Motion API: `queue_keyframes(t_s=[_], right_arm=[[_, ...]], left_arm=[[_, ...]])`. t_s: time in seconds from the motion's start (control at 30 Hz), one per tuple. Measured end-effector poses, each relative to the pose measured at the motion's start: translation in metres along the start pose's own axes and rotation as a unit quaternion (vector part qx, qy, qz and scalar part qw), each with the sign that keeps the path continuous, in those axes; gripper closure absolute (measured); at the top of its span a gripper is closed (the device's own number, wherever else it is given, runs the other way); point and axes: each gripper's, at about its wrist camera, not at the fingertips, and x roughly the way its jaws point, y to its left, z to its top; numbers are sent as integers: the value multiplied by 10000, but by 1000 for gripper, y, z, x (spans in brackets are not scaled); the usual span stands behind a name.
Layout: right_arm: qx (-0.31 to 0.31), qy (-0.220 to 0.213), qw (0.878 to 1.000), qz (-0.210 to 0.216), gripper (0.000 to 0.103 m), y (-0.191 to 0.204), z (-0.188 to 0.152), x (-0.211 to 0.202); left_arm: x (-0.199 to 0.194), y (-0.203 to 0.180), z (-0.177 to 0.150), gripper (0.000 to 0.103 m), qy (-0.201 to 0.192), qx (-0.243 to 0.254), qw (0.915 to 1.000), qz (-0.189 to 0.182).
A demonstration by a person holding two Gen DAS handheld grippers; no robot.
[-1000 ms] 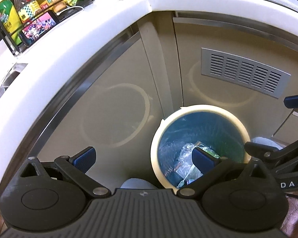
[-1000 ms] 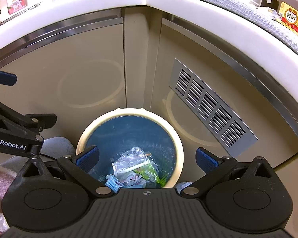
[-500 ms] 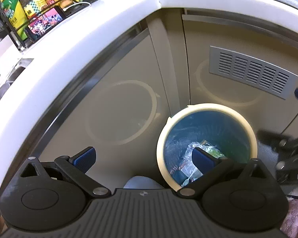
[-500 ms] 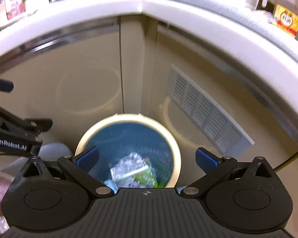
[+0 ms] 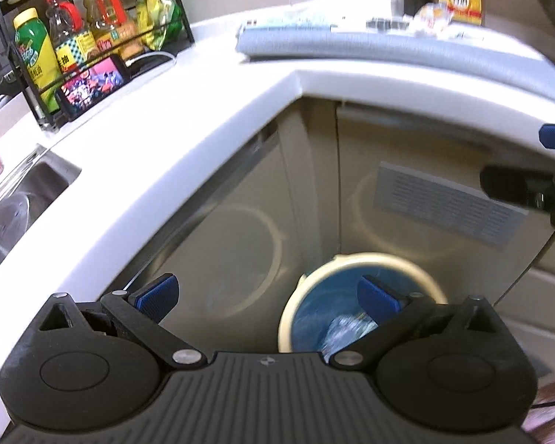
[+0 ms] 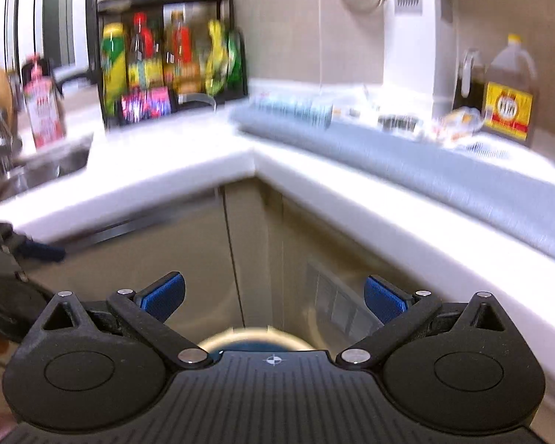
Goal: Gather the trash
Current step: 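Raise both tools up to the grey mat on the counter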
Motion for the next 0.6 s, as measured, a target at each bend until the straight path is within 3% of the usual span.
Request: queue_keyframes(t_s=[0.23, 0.6], right_arm=[[128, -398, 9982, -427, 0, -32, 32, -8], [769, -347, 9889, -1226, 0, -101, 59, 19]], left_arm=[[1, 0, 15, 0, 79, 63, 9999, 77], [6, 1, 48, 0, 18, 225, 9988, -438]])
